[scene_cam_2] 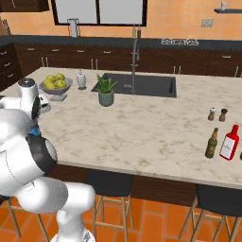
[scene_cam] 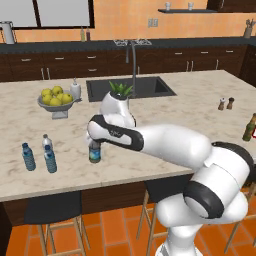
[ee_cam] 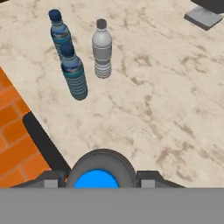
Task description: Move the plastic bottles in the middle to the plastics group, and the glass bottles in the middle to the glass group.
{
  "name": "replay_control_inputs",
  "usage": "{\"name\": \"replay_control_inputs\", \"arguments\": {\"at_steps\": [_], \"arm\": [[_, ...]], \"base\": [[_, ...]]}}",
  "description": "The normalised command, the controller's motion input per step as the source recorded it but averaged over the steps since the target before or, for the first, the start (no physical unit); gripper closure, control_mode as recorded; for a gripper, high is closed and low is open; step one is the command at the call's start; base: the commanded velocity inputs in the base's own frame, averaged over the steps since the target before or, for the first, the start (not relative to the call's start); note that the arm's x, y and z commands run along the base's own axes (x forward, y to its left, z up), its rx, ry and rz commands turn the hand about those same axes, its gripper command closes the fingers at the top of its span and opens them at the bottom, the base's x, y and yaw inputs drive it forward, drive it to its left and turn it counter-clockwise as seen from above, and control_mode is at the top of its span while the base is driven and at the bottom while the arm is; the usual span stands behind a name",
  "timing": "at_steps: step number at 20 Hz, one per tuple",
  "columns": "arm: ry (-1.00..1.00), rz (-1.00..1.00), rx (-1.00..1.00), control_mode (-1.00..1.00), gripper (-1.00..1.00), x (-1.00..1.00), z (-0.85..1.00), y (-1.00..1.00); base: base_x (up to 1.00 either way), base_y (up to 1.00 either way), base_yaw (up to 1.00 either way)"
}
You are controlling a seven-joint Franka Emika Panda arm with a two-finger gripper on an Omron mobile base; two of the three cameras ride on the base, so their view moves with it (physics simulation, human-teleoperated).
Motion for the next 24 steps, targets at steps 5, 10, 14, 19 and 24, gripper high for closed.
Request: {"name": "replay_control_inputs", "arguments": {"at_steps": [5, 10, 14, 19, 24], "arm": [[-0.05, 0.00, 0.00, -1.00, 1.00, 0.28, -0.03, 0.92], [0.02, 0.00, 0.00, -1.00, 1.00, 0.39, -0.09, 0.34], [0.06, 0.00, 0.00, -1.00, 1.00, 0.32, -0.15, 0.17], [0.02, 0.00, 0.00, -1.00, 1.00, 0.29, -0.29, 0.26], [0.00, 0.00, 0.00, -1.00, 1.00, 0.24, -0.30, 0.25]], "base": [[0.00, 0.00, 0.00], [0.00, 0.00, 0.00], [0.00, 0.00, 0.00], [0.00, 0.00, 0.00], [0.00, 0.00, 0.00]]}}
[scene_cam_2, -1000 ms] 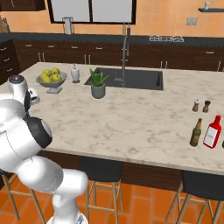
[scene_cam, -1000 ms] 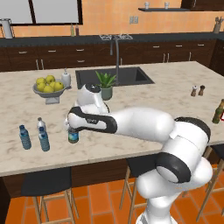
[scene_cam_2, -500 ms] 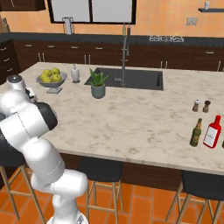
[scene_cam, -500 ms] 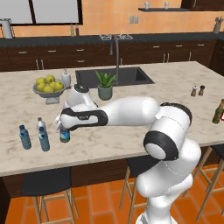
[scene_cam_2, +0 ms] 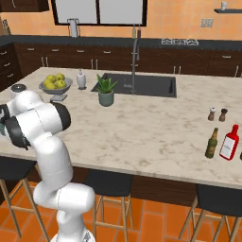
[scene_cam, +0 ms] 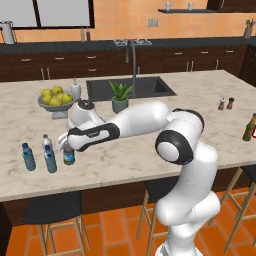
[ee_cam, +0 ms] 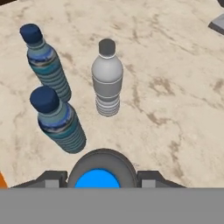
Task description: Move the plastic bottles in the middle to the plastics group, and the glass bottles in the middle to the glass group.
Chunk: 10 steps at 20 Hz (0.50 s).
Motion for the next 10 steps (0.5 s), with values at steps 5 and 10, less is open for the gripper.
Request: {"name": "replay_control_inputs", "arguments": {"at_steps": [5, 10], "arm": [[0.00, 0.00, 0.00, -1.00, 1.00, 0.23, -0.25, 0.19], [0.01, 0.00, 0.00, -1.00, 1.00, 0.17, -0.21, 0.08]], "base": [[0.00, 0.00, 0.00], [0.00, 0.00, 0.00]]}}
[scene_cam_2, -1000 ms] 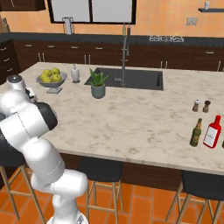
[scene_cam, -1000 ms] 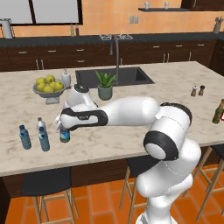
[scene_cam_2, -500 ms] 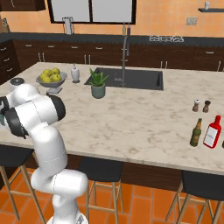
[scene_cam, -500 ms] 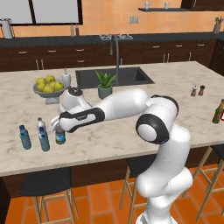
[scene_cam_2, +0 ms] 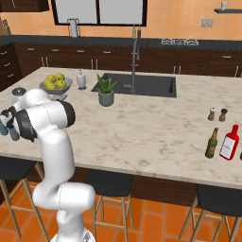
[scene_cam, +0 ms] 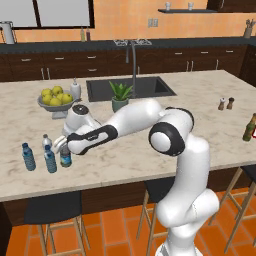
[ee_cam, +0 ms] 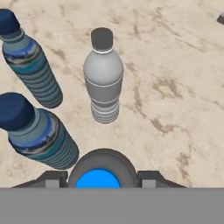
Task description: Move the plastic bottles in the middle to the plastics group, and the glass bottles in the middle to the glass group.
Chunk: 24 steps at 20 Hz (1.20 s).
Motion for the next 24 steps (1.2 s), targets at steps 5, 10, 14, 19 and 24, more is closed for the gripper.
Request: {"name": "replay_control_inputs", "arguments": {"at_steps": [5, 10, 14, 19, 24], "arm": [[0.03, 0.00, 0.00, -1.00, 1.00, 0.09, -0.26, 0.01], [0.05, 0.00, 0.00, -1.00, 1.00, 0.13, -0.25, 0.00], [0.06, 0.00, 0.00, -1.00, 1.00, 0.00, -0.32, 0.00], [0.02, 0.00, 0.00, -1.00, -1.00, -0.10, -0.06, 0.00], [0.01, -0.01, 0.01, -1.00, -1.00, -0.09, 0.10, -0.01]], "base": [[0.00, 0.00, 0.00], [0.00, 0.00, 0.00], [0.00, 0.00, 0.00], [0.00, 0.00, 0.00], [0.00, 0.00, 0.00]]}}
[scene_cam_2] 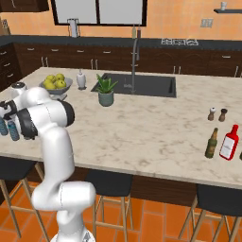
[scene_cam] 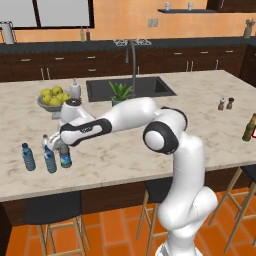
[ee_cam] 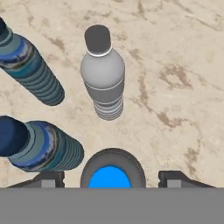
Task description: Move the plastic bottles in the middle to the plastics group, and the glass bottles in the middle to the glass group.
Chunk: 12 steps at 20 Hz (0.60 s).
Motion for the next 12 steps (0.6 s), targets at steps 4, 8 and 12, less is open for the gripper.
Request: {"name": "replay_control_inputs", "arguments": {"at_steps": [4, 8, 12], "arm": [[0.00, 0.00, 0.07, -1.00, -1.00, -0.08, 0.37, -0.08], [0.00, 0.00, 0.09, -1.00, -1.00, -0.01, 0.50, -0.35], [0.00, -0.02, -0.01, -1.00, -1.00, -0.04, 0.21, -0.80]], "base": [[0.00, 0.00, 0.00], [0.00, 0.00, 0.00], [0.00, 0.00, 0.00]]}}
